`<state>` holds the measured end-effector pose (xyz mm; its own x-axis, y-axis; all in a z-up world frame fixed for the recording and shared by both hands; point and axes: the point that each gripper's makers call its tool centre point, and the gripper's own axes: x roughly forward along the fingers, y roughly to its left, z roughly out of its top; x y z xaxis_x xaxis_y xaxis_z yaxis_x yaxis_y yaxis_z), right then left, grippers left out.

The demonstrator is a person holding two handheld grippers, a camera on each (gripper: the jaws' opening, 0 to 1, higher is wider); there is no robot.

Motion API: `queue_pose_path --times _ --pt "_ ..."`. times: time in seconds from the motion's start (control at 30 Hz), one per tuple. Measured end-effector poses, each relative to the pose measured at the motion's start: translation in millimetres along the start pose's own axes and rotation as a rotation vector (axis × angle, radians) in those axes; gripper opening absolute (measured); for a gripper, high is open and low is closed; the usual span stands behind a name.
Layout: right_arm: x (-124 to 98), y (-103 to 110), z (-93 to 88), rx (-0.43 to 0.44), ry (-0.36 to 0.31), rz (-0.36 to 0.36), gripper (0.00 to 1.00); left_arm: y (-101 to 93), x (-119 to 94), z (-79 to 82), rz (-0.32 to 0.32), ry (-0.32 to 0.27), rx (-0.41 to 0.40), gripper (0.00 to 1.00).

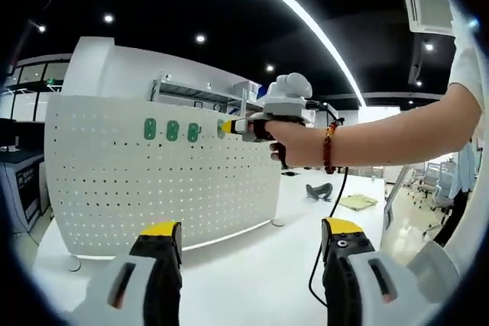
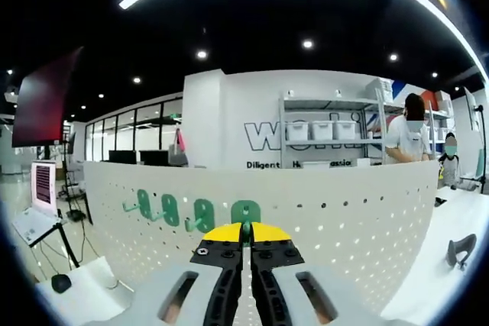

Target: Insert the hook assembly into the mounting plate slot until the hook locks in place.

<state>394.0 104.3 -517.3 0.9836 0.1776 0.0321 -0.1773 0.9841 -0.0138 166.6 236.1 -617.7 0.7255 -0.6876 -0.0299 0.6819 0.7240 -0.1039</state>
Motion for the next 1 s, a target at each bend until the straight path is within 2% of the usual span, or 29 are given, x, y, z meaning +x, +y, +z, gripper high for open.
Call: queue_pose_path --times 0.47,1.0 --pt "16 -1 3.3 0.022 -0.010 0.002 0.00 7.9 -4 -0.6 0.022 -0.007 -0.014 0.75" --pt "23 -6 -4.3 0.018 0.005 -0.035 0.00 15.7 -7 -0.8 0.041 -0.009 -0.023 0.74"
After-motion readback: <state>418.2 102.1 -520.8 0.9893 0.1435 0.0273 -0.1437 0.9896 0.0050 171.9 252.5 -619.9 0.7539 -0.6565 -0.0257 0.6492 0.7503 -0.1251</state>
